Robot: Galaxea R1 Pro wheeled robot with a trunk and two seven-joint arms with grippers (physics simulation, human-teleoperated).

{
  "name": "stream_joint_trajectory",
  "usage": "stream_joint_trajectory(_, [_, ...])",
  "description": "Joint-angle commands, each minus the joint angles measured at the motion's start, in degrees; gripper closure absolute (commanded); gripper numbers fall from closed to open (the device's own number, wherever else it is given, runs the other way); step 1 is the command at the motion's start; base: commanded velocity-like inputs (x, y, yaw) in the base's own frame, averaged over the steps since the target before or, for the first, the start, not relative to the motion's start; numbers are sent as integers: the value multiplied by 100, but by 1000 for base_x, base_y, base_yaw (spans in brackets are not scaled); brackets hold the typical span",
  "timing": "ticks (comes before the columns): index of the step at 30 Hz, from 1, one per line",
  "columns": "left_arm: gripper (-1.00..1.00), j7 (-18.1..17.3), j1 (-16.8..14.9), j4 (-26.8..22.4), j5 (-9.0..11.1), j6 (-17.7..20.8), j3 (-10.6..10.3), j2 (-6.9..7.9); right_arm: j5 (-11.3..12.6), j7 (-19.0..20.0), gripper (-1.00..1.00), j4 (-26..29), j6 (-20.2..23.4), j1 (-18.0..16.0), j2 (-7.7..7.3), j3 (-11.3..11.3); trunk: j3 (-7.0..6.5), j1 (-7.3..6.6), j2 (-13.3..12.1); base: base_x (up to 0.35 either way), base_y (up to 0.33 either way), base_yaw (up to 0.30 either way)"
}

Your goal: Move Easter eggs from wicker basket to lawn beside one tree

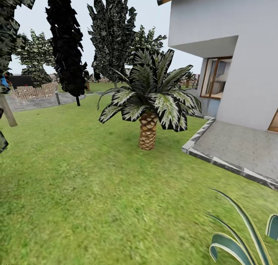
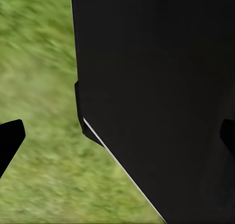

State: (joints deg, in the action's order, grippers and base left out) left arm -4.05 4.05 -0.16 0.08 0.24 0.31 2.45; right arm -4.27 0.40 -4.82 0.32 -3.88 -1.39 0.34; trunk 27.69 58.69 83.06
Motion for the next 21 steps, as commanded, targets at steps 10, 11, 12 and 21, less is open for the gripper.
stream_joint_trajectory(10, [-100, -25, 0, -2, 1, 3, 4, 1, -54, 4, -100, -11, -5, -8, -6, 1, 4, 3, 2, 258, 186, 257])
stream_joint_trajectory(11, [-100, -26, 0, -2, 1, 3, 4, 1, -55, 4, -100, -11, -5, -8, -6, 1, 4, 3, 2, 259, 228, 247])
stream_joint_trajectory(12, [-100, -26, 0, -2, 1, 3, 4, 1, -56, 4, -100, -11, -7, -6, -6, 1, 4, 3, 2, 260, 230, 165])
stream_joint_trajectory(21, [-100, -18, 0, -2, 1, 3, 4, 1, -65, 53, -100, -7, 14, -5, -28, 7, 4, 3, 2, 260, 231, 24])
